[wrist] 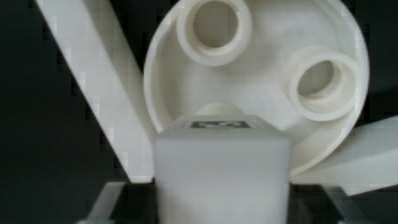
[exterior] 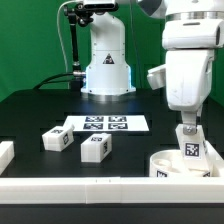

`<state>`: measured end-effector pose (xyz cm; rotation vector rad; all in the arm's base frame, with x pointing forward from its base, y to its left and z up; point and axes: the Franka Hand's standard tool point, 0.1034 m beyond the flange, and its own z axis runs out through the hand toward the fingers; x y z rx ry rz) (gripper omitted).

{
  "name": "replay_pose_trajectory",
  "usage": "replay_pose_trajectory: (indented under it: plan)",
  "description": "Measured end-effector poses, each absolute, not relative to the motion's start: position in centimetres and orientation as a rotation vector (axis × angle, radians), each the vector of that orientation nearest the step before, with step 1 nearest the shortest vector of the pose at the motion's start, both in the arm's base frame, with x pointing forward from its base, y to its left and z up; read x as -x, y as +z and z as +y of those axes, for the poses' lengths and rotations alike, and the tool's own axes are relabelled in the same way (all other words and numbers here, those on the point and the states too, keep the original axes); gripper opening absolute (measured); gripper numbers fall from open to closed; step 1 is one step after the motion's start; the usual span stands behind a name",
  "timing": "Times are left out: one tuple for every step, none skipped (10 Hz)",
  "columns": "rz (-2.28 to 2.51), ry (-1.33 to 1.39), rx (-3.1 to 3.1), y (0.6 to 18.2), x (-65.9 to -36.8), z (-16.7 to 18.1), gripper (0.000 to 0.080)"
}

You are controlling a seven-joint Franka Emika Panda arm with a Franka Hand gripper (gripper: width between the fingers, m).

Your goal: Assemble stool

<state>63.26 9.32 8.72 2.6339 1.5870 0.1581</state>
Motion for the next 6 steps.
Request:
replay_pose_trajectory:
  plan:
    - [1.425,0.164,-2.732,8.69,-63.21,9.47,0.0334]
    - [1.317,0.168,-2.791,8.67,-63.16,9.68,0.0334]
    - [1.164,0.169,-2.867,8.63,-63.07,9.89,0.0334]
    - [1.046,0.167,-2.919,8.62,-63.03,9.96,0.0334]
    - [0.868,0.169,-2.987,8.6,-62.98,10.08,0.0334]
    - [0.794,0.168,-3.012,8.59,-62.95,10.11,0.0334]
